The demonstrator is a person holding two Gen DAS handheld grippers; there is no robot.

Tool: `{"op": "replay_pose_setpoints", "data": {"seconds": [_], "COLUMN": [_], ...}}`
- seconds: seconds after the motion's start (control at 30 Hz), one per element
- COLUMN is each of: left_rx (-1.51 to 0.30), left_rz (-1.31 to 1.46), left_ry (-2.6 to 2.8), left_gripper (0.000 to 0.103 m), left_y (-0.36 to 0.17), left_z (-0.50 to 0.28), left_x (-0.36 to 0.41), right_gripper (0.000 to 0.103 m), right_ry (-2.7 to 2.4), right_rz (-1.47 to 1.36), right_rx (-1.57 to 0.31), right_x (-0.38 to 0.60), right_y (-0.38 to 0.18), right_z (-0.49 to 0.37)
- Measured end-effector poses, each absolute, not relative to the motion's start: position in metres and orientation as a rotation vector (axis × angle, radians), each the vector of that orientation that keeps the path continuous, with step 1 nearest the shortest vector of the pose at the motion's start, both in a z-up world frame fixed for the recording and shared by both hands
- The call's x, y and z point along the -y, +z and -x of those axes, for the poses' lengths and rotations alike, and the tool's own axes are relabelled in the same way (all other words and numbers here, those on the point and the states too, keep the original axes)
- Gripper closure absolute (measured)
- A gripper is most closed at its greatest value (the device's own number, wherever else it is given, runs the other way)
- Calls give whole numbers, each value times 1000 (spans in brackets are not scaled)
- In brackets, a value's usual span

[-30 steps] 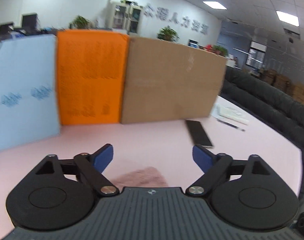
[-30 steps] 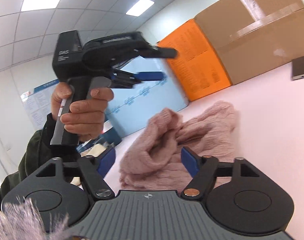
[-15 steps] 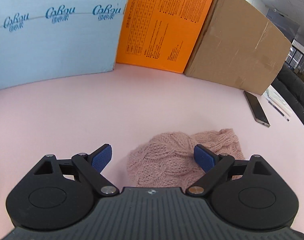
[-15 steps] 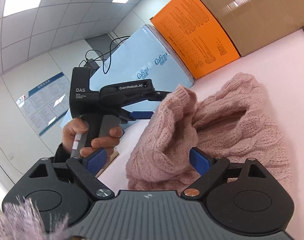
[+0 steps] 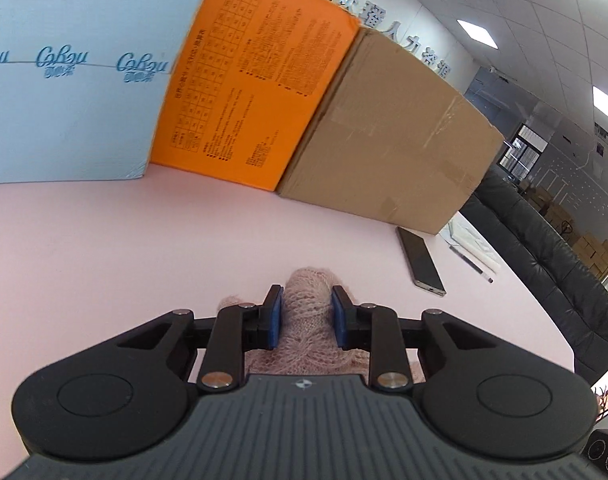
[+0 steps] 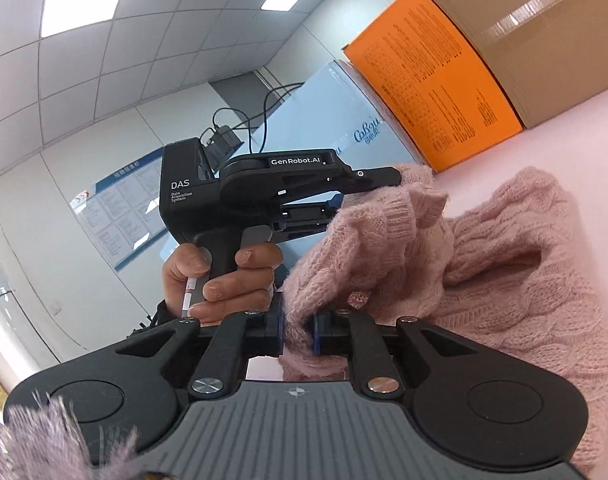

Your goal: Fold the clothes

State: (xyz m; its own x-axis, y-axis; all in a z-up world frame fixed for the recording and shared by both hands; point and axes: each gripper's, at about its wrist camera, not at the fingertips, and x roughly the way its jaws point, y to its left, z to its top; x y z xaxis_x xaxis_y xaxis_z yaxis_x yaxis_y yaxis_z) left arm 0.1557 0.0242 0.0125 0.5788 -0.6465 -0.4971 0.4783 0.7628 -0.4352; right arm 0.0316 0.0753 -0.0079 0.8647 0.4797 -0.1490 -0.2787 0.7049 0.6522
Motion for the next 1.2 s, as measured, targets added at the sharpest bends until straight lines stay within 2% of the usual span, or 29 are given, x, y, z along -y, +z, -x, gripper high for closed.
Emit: {"op": "replay_pose_setpoints", "data": {"seconds": [0.17, 0.33, 0.43, 0.47, 0.5, 0.53, 0.57, 0.67, 0.73, 0.87, 1.07, 1.2], "left_rx": [-683, -778, -784, -761, -740, -725, -701, -601, -537, -562, -676, -680], "left_rz": [214, 75, -64, -100, -133, -145, -129, -50, 32, 148, 32, 16], "left_ry": [-747, -647, -560, -547, -537, -539, -553, -583, -588, -574, -443, -414], "left_gripper": [78, 71, 66, 60, 56, 55, 49, 19, 18, 18, 18, 18], "left_y": [11, -20, -43, -48, -52, -50, -44, -21, -4, 14, -15, -39], "left_z": [-145, -153, -153, -150, -147, -144, -141, -129, -122, -117, -95, -74], "left_x": [26, 84, 107, 112, 116, 116, 110, 87, 63, 28, 13, -5], "right_gripper": [91, 90, 80, 67, 59, 45, 39, 36, 35, 35, 35, 33], "right_ry": [344, 251, 233, 242, 246, 239, 227, 161, 108, 109, 116, 149], "right_rz": [-669, -731, -781, -781, -773, -761, -742, -656, -629, -604, -414, -374], "right_rx": [-321, -440, -486, -491, -488, -476, -463, -401, -341, -279, -270, -314], "right_x": [-44, -19, -10, -10, -11, -12, -12, -10, -3, 5, -6, -6], "right_y": [-10, -35, -47, -47, -46, -44, -41, -30, -25, -16, 7, 18], "right_z": [5, 16, 15, 14, 15, 18, 21, 36, 47, 45, -5, -48]}}
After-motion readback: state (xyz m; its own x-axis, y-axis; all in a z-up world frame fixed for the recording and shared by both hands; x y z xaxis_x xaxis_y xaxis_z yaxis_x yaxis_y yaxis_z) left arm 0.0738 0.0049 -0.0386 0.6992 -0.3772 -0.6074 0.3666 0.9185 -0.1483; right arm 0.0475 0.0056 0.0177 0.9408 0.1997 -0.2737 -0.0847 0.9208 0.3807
